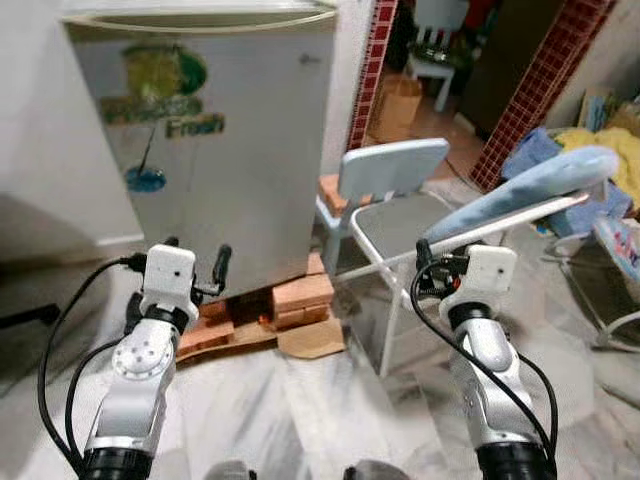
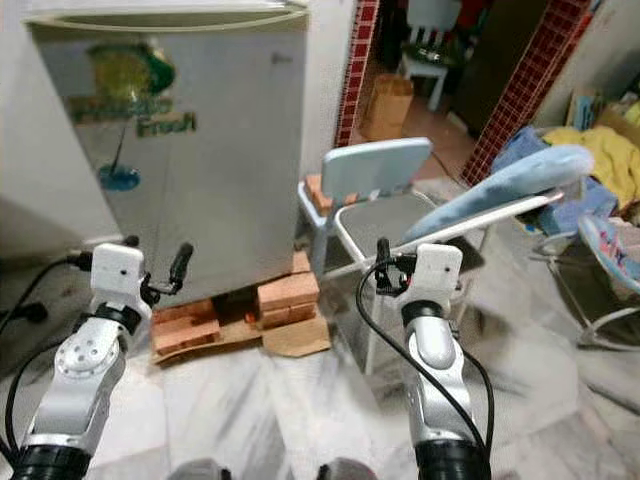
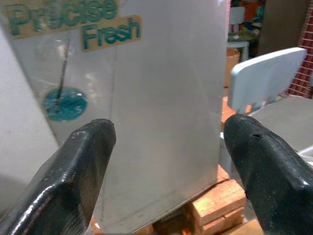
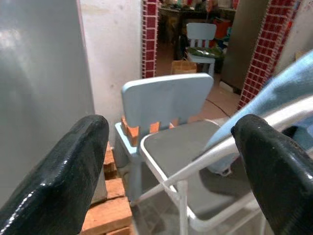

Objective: Restocking fridge

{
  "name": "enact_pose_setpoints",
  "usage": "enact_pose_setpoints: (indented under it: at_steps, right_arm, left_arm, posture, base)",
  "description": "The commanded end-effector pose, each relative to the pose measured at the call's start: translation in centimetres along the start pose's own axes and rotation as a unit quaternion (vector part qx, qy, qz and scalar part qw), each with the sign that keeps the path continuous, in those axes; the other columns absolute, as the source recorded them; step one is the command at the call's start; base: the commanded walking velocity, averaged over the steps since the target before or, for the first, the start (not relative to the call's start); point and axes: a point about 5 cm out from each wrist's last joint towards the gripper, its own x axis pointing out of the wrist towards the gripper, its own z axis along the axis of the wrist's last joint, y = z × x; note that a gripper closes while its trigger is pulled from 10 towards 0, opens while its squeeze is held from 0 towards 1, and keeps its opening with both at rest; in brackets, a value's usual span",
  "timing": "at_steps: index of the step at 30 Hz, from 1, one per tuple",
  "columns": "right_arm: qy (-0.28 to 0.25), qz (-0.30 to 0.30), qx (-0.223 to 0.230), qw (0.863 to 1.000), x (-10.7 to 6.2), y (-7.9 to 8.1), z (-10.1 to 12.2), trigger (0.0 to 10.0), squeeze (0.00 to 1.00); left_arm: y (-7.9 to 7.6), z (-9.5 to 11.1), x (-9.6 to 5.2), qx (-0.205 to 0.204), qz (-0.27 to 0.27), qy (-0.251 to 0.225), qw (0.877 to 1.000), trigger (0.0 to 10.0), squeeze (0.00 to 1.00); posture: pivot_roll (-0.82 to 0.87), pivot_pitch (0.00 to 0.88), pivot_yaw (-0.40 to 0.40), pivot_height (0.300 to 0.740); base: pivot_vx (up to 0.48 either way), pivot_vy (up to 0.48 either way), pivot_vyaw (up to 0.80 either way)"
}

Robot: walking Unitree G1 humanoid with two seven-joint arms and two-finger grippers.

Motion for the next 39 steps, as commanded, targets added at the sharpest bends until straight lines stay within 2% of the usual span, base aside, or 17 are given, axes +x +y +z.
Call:
enact_pose_setpoints:
  at_steps: [1, 3, 8, 9, 14, 19, 23, 31, 39]
  right_arm:
    - [0.003, -0.008, -0.003, 1.000, 0.1, -0.2, 0.2, 10.0, 0.00]
    - [0.002, 0.004, 0.012, 1.000, 0.0, 0.0, 0.2, 10.0, 0.00]
    - [0.004, 0.004, 0.002, 1.000, 0.0, 0.2, 0.2, 10.0, 0.00]
    - [0.005, 0.007, -0.014, 1.000, 0.2, 0.4, 0.3, 10.0, 0.00]
    - [0.000, 0.029, -0.024, 0.999, 0.5, 1.0, 0.6, 10.0, 0.00]
    - [0.000, 0.030, -0.028, 0.999, 0.6, 1.0, 0.7, 10.0, 0.00]
    - [-0.008, 0.037, -0.013, 0.999, 0.5, 1.0, 1.0, 10.0, 0.00]
    - [0.003, 0.012, 0.001, 1.000, 1.0, 1.1, 1.2, 10.0, 0.00]
    - [0.002, 0.013, 0.002, 1.000, 1.0, 1.1, 1.2, 10.0, 0.00]
  left_arm:
    - [-0.6, 0.7, 0.3, 0.001, -0.016, -0.010, 1.000, 10.0, 0.00]
    - [-0.4, 0.7, 0.3, 0.002, -0.013, -0.012, 1.000, 10.0, 0.00]
    - [0.2, 1.1, 0.5, -0.001, -0.003, -0.027, 1.000, 10.0, 0.00]
    - [0.4, 1.2, 0.5, 0.001, -0.005, -0.027, 1.000, 10.0, 0.00]
    - [0.8, 1.3, 0.8, -0.011, -0.003, -0.021, 1.000, 10.0, 0.00]
    - [0.8, 1.3, 0.9, -0.015, -0.004, -0.020, 1.000, 10.0, 0.00]
    - [0.5, 1.5, 0.8, -0.012, -0.004, -0.030, 0.999, 10.0, 0.00]
    - [0.4, 1.6, 0.7, -0.010, 0.004, -0.032, 0.999, 10.0, 0.00]
    - [0.8, 1.6, 0.8, -0.010, 0.011, -0.032, 0.999, 10.0, 0.00]
  posture:
    - [0.04, 0.020, -0.070, 0.740]
    - [0.04, 0.022, -0.066, 0.740]
    - [0.04, 0.019, -0.062, 0.740]
    - [0.04, 0.018, -0.061, 0.740]
    - [0.04, 0.017, -0.061, 0.740]
    - [0.04, 0.016, -0.062, 0.740]
    - [0.04, 0.017, -0.062, 0.740]
    - [0.04, 0.016, -0.061, 0.740]
    - [0.04, 0.016, -0.056, 0.740]
  base:
    - [0.000, 0.480, 0.00]
    - [0.000, 0.480, 0.00]
    - [0.000, 0.480, 0.00]
    - [0.000, 0.480, 0.00]
    - [0.000, 0.480, 0.00]
    - [0.000, 0.480, 0.00]
    - [0.000, 0.480, 0.00]
    - [0.000, 0.062, 0.00]
    - [0.000, 0.000, 0.00]
